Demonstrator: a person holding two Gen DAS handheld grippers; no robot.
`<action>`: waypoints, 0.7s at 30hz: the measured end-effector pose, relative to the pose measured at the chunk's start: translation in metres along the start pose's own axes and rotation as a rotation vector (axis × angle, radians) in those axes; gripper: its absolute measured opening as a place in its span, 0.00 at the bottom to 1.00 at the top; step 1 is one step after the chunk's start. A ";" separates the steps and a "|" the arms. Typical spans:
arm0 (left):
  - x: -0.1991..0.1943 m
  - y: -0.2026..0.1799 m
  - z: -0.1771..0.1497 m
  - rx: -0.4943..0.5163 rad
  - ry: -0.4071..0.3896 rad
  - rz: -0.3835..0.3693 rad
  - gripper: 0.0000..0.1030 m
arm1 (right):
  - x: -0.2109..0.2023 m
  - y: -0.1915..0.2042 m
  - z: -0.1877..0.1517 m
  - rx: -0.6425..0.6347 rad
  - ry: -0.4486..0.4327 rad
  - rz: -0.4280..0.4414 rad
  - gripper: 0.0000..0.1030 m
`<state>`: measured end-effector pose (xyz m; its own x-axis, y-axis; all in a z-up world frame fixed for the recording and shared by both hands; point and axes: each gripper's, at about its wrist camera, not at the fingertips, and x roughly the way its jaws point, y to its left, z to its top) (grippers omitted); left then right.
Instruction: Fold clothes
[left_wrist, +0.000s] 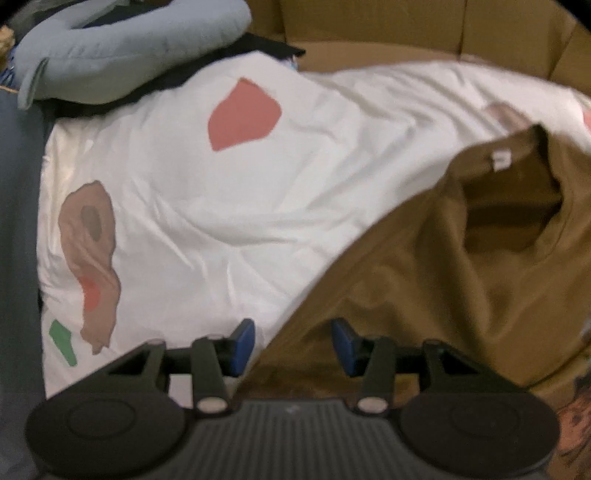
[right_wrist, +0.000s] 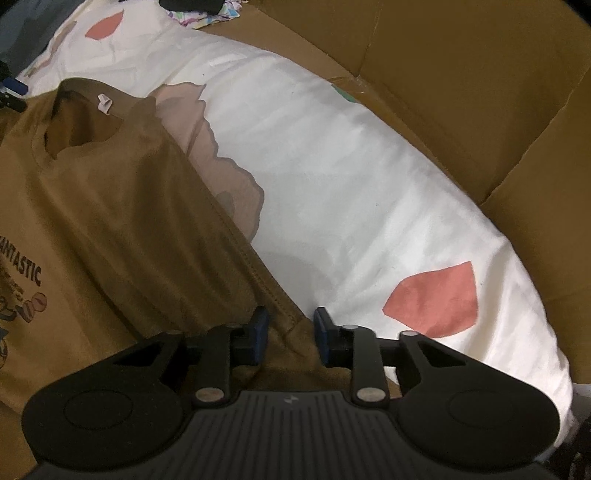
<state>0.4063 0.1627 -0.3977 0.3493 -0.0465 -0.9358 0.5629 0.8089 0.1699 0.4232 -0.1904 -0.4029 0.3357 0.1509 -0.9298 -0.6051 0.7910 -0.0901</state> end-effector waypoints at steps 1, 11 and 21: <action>0.002 0.001 -0.002 0.007 0.007 0.007 0.48 | -0.002 0.001 0.000 0.003 0.002 -0.017 0.11; 0.007 0.019 -0.018 -0.024 0.011 -0.030 0.22 | -0.015 0.008 -0.008 -0.045 -0.054 -0.143 0.08; -0.011 0.027 -0.014 -0.054 -0.094 0.025 0.07 | -0.024 -0.006 0.015 -0.109 -0.126 -0.293 0.08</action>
<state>0.4073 0.1928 -0.3868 0.4327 -0.0787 -0.8981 0.5129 0.8408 0.1735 0.4298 -0.1902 -0.3750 0.5896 0.0045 -0.8077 -0.5413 0.7444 -0.3910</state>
